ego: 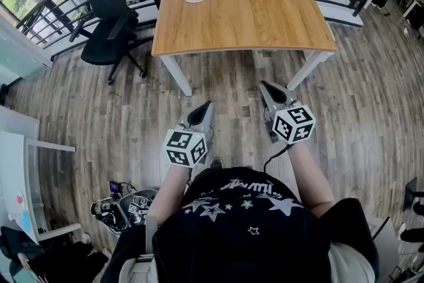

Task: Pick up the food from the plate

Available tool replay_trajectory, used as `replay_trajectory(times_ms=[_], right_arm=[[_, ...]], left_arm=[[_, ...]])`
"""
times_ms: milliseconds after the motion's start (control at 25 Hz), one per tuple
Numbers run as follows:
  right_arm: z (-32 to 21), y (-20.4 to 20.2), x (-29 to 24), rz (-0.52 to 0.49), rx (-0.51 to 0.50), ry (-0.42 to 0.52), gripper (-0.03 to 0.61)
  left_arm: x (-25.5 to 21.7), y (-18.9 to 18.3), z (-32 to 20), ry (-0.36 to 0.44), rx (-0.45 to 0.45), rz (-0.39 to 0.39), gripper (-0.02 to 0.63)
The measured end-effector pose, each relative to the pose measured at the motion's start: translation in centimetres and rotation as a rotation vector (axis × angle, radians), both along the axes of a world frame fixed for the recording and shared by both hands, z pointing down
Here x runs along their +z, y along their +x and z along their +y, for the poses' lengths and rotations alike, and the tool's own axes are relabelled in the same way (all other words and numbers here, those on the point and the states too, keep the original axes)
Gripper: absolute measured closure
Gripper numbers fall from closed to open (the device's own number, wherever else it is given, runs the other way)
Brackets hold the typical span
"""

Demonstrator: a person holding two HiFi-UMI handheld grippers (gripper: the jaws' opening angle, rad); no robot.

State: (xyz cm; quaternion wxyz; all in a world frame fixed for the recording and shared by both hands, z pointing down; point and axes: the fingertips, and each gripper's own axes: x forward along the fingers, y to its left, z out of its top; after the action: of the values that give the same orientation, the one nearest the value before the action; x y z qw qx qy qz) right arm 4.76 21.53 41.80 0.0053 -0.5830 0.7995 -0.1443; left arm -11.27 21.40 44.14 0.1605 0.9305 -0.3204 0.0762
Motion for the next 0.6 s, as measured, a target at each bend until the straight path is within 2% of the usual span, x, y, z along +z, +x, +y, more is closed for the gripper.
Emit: replay_trajectory(times_ms=[600], right_arm=[[1.8,1.7,0.8,-0.019,-0.014,-0.007,0.578]], left_arm=[[0.3,2.3,1.8,-0.005,0.005,-0.032,0.613]])
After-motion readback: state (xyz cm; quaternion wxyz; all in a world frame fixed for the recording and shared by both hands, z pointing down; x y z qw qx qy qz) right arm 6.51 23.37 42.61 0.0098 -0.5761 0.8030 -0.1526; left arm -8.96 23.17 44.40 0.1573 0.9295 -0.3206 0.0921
